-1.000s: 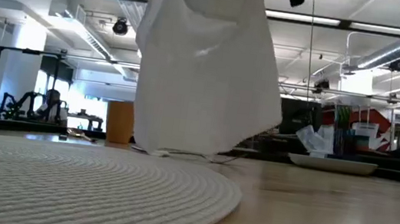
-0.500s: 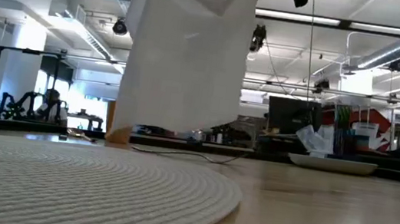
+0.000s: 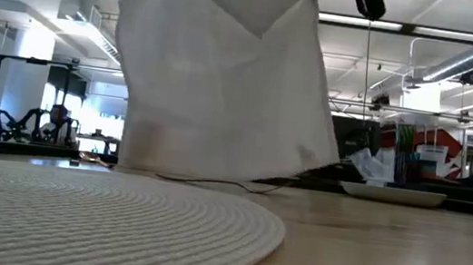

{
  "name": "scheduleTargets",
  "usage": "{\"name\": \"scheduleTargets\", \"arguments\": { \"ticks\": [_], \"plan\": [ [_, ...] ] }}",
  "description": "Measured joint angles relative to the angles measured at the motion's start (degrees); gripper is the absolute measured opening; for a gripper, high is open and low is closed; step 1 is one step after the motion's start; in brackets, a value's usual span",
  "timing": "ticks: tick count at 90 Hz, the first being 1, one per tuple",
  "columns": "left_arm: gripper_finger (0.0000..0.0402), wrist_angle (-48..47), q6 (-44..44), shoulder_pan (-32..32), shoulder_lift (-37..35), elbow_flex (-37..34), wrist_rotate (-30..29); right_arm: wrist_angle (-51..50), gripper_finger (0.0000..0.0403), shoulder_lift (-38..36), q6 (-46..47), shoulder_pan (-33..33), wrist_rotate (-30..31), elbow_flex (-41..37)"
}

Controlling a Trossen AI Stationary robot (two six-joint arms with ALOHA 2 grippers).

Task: Set table place
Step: Fold the white napkin

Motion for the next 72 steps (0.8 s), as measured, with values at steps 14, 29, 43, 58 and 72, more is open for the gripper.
{"name": "scheduleTargets", "arguments": {
  "ticks": [14, 29, 43, 58, 72],
  "plan": [
    [0.0000, -2.41, -9.61, -2.44, -0.53, -5.16, 7.33, -0.80, 0.0000, 0.04, 2.38, 3.25, 0.01, -3.55],
    [0.0000, -4.16, -18.21, -8.23, -1.21, -11.09, 9.73, -0.88, 0.0000, 0.04, 5.36, 6.60, 0.00, -8.11],
    [0.0000, -4.36, -24.72, -15.52, -1.37, -16.21, 12.91, -0.86, 0.0000, 0.02, 8.88, 10.07, -1.33, -12.77],
    [0.0000, -3.42, -32.62, -24.54, -1.39, -20.92, 14.84, -0.13, 0.0000, -0.10, 12.15, 13.66, -3.44, -17.35],
    [0.0000, -0.82, -41.82, -32.59, -1.43, -24.44, 18.40, 0.39, 0.0000, -1.10, 13.96, 15.75, -4.53, -20.32]
  ]
}}
